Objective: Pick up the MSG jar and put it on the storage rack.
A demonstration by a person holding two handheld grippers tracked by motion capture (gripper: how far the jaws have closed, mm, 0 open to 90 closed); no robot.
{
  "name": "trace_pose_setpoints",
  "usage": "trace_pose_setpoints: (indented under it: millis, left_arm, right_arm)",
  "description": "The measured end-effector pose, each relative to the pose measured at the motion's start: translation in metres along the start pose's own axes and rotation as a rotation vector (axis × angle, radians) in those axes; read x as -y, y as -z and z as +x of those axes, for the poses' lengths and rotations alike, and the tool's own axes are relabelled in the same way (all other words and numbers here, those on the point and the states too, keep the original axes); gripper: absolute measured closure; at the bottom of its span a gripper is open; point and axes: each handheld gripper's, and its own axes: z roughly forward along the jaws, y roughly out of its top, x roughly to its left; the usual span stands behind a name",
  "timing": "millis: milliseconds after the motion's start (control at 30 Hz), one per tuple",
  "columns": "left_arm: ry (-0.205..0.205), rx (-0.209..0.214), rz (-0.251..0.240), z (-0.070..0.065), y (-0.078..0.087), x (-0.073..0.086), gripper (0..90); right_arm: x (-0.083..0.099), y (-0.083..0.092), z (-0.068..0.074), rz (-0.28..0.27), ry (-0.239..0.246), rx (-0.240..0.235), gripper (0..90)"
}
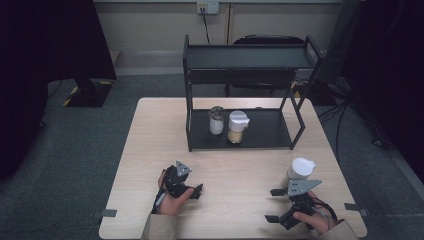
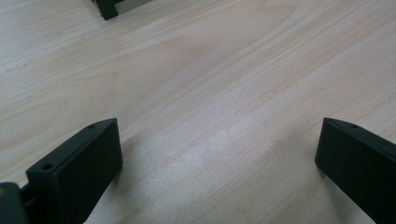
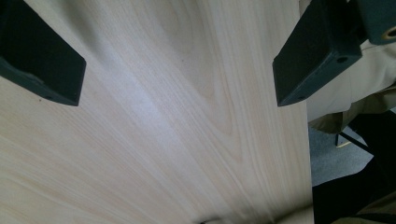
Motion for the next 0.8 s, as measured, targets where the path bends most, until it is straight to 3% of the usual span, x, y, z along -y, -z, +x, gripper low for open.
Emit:
trace_pose_setpoints:
  millis: [800]
  left_arm:
    - [0.002,0.000,-0.001,0.000,0.000,0.000,0.0]
  right_arm:
    - [0.007,0.020,-0.001,0.028,0.020,-0.009,2.3]
